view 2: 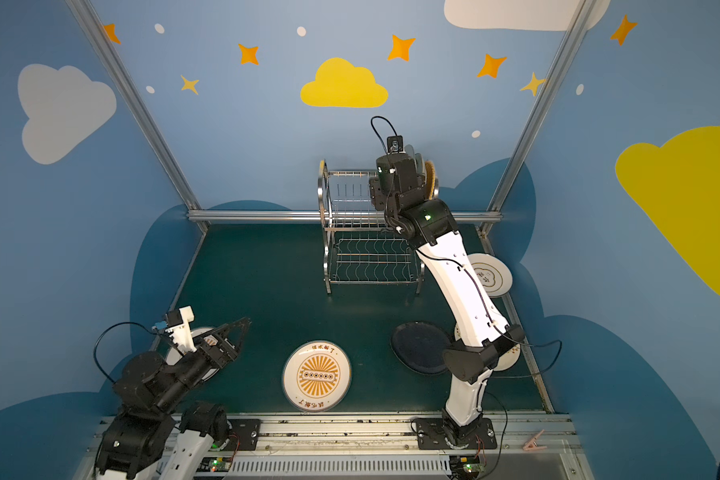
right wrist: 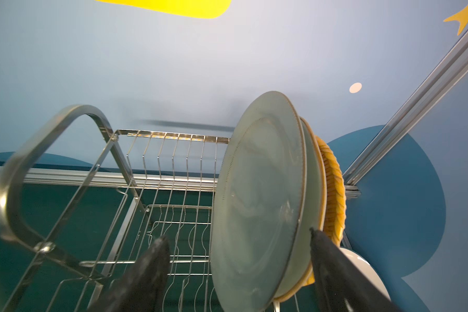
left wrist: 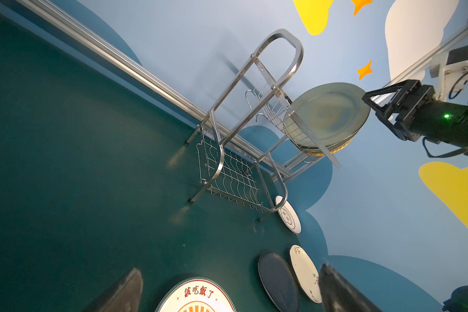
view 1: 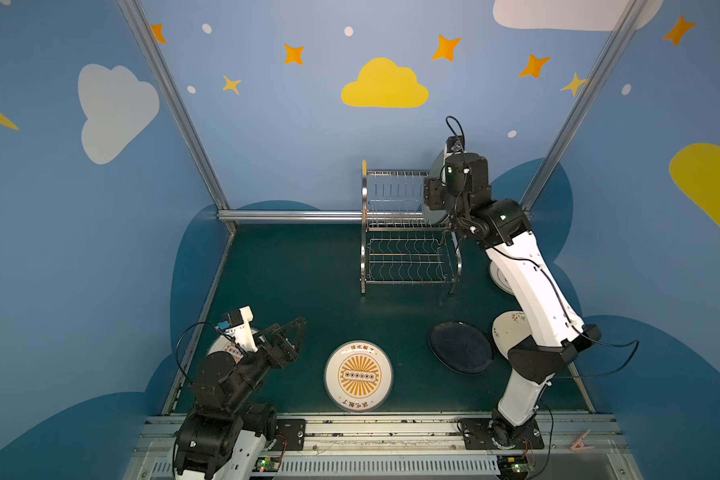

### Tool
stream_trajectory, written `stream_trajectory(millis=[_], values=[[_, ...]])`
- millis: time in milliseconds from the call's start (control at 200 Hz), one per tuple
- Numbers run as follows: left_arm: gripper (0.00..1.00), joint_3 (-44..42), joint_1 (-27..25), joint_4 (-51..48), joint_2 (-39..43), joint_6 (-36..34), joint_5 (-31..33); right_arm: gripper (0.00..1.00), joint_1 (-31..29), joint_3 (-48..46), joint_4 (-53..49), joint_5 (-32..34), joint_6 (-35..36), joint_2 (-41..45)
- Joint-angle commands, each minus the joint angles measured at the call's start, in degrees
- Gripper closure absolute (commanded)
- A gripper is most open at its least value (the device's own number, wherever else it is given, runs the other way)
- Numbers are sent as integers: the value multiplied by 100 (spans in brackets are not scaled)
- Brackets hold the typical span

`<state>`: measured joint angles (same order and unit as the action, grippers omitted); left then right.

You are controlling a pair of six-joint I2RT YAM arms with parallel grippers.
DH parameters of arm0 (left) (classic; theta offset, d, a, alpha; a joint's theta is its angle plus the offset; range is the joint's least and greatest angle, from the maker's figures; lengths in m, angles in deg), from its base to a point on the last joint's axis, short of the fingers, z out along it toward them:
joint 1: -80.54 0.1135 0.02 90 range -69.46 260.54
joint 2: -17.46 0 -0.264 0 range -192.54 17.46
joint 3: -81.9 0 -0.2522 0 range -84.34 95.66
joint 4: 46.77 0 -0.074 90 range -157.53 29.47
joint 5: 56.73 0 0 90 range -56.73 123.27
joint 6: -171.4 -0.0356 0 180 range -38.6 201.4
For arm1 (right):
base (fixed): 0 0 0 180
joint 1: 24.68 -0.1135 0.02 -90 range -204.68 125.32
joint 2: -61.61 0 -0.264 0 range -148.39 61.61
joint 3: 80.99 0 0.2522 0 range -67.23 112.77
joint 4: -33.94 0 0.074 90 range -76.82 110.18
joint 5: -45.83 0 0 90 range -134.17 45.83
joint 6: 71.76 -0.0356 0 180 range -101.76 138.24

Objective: Load the plates into the dish rack
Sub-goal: 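Open the right gripper and draw it back from the rack, then move both grippers down toward the white sunburst plate on the table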

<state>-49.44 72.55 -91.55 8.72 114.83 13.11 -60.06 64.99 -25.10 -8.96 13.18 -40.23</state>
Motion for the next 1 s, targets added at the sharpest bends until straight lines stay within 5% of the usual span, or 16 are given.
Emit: stream_trajectory(millis=[0, 240, 476, 651, 831, 996], values=[[0, 35, 16, 58, -18, -34, -50, 17, -48, -302, 303, -194, 58, 424], [0, 70, 6, 36, -261, -48, -152, 12, -118, -1449, 627, -439, 8, 1313], [0, 139, -98, -80, -850, -38, -153, 12, -263, -4225, 1491, -693, -809, 2990], [0, 260, -1181, -436, -1762, 98, 568, 12, -373, -5878, 1631, -905, -1114, 4112], [0, -371, -1526, 97, -2567, 1096, 6, 12, -418, -7259, 1996, -1435, -1197, 4948], [3, -1207, -1596, 547, -2381, 1785, 23, 12, -435, -8350, 2506, -2049, -1365, 5158]])
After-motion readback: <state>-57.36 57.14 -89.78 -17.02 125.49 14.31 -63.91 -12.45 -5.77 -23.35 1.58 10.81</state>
